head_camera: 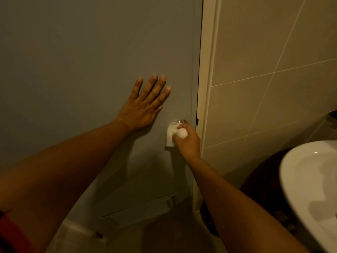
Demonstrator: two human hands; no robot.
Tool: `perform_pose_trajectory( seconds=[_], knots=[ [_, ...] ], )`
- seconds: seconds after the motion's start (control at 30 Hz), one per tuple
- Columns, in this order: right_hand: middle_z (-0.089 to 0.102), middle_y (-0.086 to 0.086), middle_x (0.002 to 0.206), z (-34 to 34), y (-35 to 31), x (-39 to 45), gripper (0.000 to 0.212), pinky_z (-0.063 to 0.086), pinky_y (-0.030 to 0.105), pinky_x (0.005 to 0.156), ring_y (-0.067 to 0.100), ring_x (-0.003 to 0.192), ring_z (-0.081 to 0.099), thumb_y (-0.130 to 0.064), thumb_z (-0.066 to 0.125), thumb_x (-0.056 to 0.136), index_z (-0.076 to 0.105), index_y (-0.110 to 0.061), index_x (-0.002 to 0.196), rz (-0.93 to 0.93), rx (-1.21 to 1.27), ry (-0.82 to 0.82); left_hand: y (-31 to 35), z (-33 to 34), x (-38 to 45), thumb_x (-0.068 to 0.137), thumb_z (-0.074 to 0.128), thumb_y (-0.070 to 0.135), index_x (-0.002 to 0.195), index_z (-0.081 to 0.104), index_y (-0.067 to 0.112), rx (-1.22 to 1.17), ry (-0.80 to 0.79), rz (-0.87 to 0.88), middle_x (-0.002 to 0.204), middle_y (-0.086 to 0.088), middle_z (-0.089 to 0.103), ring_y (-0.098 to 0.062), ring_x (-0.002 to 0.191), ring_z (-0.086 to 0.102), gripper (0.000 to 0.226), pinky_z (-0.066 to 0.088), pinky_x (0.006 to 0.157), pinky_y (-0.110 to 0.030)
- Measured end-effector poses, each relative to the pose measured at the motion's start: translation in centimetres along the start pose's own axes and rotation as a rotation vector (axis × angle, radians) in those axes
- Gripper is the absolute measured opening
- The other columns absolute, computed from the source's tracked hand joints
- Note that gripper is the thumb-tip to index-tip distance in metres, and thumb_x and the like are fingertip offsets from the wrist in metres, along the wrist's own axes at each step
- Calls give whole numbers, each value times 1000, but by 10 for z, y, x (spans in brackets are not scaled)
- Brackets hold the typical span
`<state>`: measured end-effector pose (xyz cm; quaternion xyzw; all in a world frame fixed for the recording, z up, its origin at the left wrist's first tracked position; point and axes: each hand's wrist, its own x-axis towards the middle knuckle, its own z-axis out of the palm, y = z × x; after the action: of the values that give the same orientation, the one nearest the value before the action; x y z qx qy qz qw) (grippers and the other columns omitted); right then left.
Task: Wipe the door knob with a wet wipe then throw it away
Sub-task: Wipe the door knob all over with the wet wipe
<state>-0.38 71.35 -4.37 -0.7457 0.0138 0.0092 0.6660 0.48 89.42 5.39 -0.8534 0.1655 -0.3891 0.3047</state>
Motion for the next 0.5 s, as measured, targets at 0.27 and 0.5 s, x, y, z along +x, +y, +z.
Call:
perform_pose_trajectory(
  seconds=[0.27, 0.5],
  knots=[
    [61, 18, 114, 17, -12, -2, 49, 55, 21, 51, 22, 82, 64, -26, 72, 82, 57, -10, 126, 684, 1559, 37, 1, 4, -1, 102, 30, 38, 156, 15, 18, 25, 33, 8, 162, -14, 20, -28, 147, -24, 60, -7, 118, -53],
    [64, 15, 117, 9, -10, -8, 43, 60, 24, 60, 23, 94, 65, -29, 66, 88, 59, -11, 126, 587, 1344, -30, 1, 5, 0, 101, 32, 39, 156, 17, 18, 50, 40, 4, 162, -14, 20, -28, 147, -25, 61, -11, 118, -52]
  ],
)
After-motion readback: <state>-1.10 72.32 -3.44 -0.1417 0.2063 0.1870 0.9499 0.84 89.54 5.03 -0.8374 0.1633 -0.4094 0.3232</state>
